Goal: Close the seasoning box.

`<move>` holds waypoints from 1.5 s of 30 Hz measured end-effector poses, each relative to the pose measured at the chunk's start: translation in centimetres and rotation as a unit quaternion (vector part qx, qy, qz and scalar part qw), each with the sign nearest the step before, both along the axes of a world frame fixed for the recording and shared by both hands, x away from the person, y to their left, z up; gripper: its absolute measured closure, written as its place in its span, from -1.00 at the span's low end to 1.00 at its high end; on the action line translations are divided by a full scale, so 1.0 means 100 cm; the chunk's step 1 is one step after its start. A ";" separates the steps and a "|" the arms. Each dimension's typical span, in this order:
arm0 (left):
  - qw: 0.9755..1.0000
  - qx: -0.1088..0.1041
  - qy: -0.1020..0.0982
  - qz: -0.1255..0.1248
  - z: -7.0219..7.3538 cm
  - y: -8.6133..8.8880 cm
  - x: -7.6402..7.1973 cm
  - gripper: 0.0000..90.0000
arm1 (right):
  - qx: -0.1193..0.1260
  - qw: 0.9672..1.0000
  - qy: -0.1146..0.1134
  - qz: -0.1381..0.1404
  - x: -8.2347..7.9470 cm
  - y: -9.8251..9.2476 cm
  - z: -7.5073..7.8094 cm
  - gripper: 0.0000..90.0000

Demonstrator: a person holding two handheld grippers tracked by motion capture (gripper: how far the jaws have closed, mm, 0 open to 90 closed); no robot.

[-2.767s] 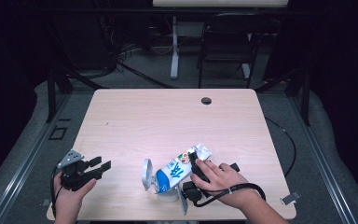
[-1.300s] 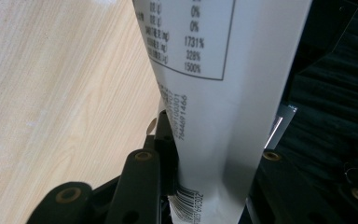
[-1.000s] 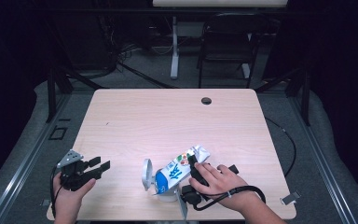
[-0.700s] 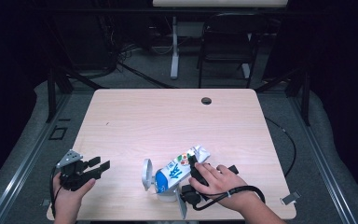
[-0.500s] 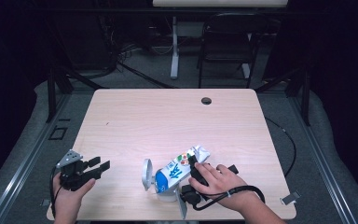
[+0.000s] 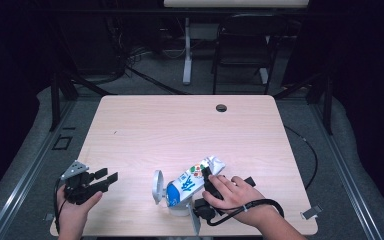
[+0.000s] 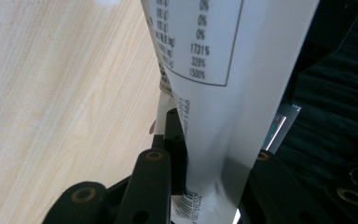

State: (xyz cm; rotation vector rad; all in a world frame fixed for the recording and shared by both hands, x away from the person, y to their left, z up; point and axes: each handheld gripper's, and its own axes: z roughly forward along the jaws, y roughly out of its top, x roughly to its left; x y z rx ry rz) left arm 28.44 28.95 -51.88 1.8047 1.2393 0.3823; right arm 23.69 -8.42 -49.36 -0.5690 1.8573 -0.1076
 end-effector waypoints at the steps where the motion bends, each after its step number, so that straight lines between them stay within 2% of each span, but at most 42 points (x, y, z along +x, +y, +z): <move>1: 1.000 0.000 0.000 0.000 0.000 0.000 0.000 0.10 | 0.000 1.000 0.000 0.000 0.000 0.000 0.000 0.74; 5: 1.000 0.000 0.001 0.000 0.000 0.000 0.000 0.10 | -0.005 1.000 0.000 -0.011 -0.002 0.000 0.001 0.75; 9: 1.000 0.000 0.004 0.001 0.000 0.000 0.000 0.10 | 0.004 1.000 0.006 -0.005 -0.002 0.000 0.001 0.76; 12: 1.000 0.000 0.004 0.001 -0.001 0.000 0.000 0.10 | 0.004 1.000 0.009 -0.015 -0.003 0.000 0.002 0.76; 28: 1.000 0.001 0.004 0.001 -0.001 0.000 0.000 0.10 | -0.003 1.000 0.007 0.001 -0.004 0.000 0.005 0.78; 45: 1.000 0.000 0.004 0.002 -0.001 0.001 0.000 0.09 | -0.006 1.000 0.006 0.003 -0.005 -0.001 0.006 0.79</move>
